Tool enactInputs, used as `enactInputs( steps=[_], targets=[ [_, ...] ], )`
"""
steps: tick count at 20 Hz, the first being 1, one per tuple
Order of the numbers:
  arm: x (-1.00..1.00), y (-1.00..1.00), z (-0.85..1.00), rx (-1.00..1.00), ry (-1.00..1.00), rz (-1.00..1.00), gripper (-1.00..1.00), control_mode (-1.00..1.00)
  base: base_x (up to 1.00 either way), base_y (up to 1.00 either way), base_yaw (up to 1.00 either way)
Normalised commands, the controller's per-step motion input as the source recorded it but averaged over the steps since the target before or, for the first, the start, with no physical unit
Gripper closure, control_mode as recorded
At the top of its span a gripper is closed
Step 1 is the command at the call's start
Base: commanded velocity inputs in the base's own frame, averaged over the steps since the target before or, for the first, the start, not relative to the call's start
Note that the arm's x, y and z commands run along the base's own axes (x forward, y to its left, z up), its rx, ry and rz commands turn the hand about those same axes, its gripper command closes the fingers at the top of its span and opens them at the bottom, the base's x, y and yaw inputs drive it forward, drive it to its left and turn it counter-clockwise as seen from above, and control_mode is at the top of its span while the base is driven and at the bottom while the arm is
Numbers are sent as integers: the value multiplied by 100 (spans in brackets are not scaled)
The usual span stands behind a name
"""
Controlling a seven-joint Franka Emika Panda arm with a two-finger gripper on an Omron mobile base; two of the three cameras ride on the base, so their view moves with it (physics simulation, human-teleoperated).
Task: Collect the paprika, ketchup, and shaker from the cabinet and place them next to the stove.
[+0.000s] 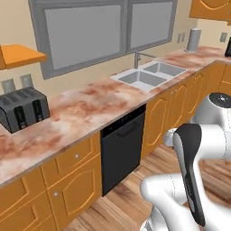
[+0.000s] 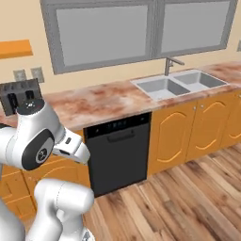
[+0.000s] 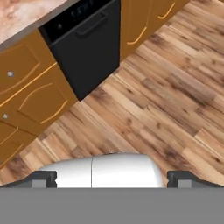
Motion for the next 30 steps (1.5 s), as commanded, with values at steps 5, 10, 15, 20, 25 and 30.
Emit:
enactInputs(
  steps=[5,10,15,20,25,30],
  targets=[
    [0,0,0,0,0,0,-100,100,23,-38,-48],
    [0,0,0,0,0,0,-100,100,28,-42,-41],
    [0,0,0,0,0,0,-100,100,43,-37,-37],
    [0,0,0,0,0,0,-100,100,55,-33,-32],
    [0,0,0,0,0,0,-100,100,65,-23,-27],
    [0,0,0,0,0,0,-100,100,80,-7,-21]
  ],
)
